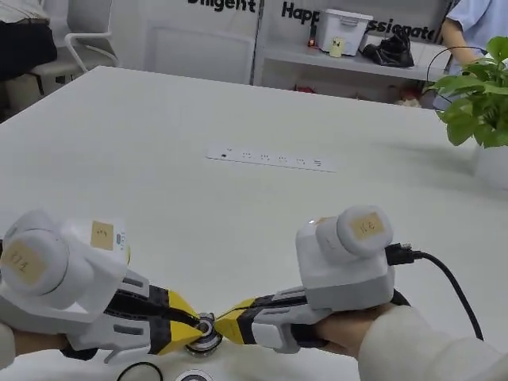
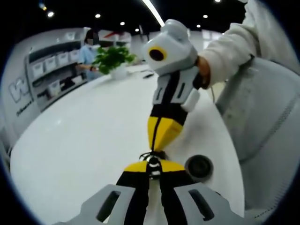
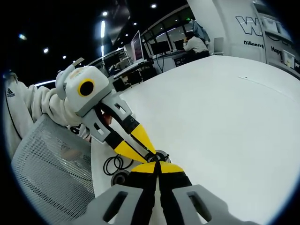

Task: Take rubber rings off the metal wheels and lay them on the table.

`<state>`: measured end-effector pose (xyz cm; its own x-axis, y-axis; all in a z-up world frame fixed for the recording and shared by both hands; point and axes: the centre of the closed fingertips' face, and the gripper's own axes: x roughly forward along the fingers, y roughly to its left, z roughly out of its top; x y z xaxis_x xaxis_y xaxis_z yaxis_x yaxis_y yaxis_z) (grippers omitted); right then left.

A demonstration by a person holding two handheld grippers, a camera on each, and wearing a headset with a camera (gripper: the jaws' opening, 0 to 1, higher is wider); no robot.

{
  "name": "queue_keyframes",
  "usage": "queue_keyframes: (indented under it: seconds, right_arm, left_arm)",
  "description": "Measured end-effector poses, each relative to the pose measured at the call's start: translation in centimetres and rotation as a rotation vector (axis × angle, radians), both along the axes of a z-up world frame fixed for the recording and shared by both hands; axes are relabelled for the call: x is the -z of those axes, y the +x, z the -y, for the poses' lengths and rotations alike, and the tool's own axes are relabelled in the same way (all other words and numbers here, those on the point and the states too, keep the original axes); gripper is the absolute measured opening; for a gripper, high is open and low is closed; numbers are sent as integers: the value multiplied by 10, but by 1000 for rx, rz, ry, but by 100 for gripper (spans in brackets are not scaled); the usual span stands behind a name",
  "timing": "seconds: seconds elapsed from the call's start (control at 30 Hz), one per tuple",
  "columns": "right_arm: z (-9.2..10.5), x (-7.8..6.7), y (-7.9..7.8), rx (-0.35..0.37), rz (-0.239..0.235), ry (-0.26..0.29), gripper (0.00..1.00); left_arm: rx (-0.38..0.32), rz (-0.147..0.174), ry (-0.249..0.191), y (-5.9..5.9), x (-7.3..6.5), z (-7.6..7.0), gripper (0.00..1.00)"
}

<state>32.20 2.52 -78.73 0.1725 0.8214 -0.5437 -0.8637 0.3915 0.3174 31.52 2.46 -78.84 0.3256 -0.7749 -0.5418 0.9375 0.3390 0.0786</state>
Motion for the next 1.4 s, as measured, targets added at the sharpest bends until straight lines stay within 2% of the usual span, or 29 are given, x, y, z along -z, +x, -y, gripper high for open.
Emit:
queue_keyframes:
  seconds: [0.07,0.1,0.2,0.27,0.3,0.37,0.4,0.43,0.5,0.6,0.7,0.87,0.97,1.07,1.23,1.4]
  right_arm:
    - [-7,-7,-4,-20,4,38,0]
    - [-12,-15,-4,-15,-2,80,0]
    - [-13,-18,-1,-10,14,64,0]
    - [-14,-23,-3,11,-31,102,0]
    - [-13,-24,-3,10,-33,104,0]
    - [-14,-26,-4,8,-28,103,0]
    - [-15,-28,-4,5,-29,110,0]
    - [-16,-29,-5,6,-38,118,0]
    - [-18,-30,-6,5,-48,125,0]
    - [-22,-30,-10,-7,-48,127,0]
    - [-27,-30,-17,-28,-65,133,0]
    - [-37,-28,-33,-76,-90,128,0]
    - [-44,-26,-46,-112,-110,123,0]
    - [-50,-24,-58,-151,-121,117,0]
    - [-54,-14,-77,-214,-156,88,0]
    - [-53,-3,-81,-232,-149,47,0]
  left_arm:
    - [3,6,2,0,0,0,9]
    - [3,6,4,0,0,1,9]
    - [21,20,30,0,0,0,8]
    - [28,24,56,0,-1,-2,8]
    - [32,27,71,-1,-3,-5,11]
    - [27,21,52,-2,-10,-8,14]
    - [18,1,28,-5,-16,-10,15]
    - [18,2,21,-5,-19,-12,16]
    - [9,15,12,-7,-27,-19,22]
    - [-3,48,22,-10,-33,-32,39]
    - [-24,47,27,-16,-36,-46,44]
    - [-66,40,27,-30,-35,-69,49]
    - [-122,19,7,-39,-34,-83,52]
    - [-163,0,-10,-47,-33,-91,53]
    - [-210,-17,-14,-60,-28,-104,54]
    - [-254,-40,-23,-68,-22,-112,54]
